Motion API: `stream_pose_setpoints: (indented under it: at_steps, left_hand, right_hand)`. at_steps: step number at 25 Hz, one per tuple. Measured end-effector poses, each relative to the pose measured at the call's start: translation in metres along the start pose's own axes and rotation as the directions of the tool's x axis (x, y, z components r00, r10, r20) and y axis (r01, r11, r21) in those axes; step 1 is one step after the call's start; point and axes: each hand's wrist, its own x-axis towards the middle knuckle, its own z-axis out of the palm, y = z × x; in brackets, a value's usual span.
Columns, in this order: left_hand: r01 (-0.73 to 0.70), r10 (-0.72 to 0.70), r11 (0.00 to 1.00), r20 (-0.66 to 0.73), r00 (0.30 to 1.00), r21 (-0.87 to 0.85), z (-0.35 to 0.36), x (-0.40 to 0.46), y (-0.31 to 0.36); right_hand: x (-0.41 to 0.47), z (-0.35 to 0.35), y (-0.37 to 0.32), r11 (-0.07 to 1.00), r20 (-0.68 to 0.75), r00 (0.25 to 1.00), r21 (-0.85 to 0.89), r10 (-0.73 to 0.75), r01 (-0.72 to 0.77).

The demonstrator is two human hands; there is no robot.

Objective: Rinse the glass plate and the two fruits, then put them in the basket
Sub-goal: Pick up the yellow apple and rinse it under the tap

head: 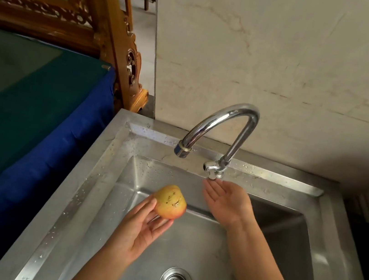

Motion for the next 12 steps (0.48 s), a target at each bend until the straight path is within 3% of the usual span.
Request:
stream_pose_setpoints:
  at_steps: [5, 7, 10, 12]
  left_hand:
    - [-0.045, 0.043, 0.999, 0.060, 0.997, 0.029, 0.012, 0.003, 0.005]
    - [-0.085, 0.078, 0.994, 0.096, 0.992, 0.068, 0.013, 0.005, 0.009]
    - [-0.197, 0.170, 0.958, 0.139, 0.976, 0.207, 0.012, 0.003, 0.022]
    - [-0.276, 0.227, 0.904, 0.182, 0.957, 0.325, 0.013, -0.002, 0.035]
  right_hand:
    - [-0.007, 0.016, -0.018, 0.999, 0.079, 0.997, -0.048, -0.020, 0.024]
    - [-0.013, 0.010, -0.007, 0.980, 0.095, 0.993, -0.179, -0.068, 0.084]
    - [-0.025, 0.006, 0.023, 0.756, 0.170, 0.976, -0.618, -0.138, 0.215]
    - [-0.030, 0.014, 0.036, 0.652, 0.279, 0.955, -0.706, -0.103, 0.276]
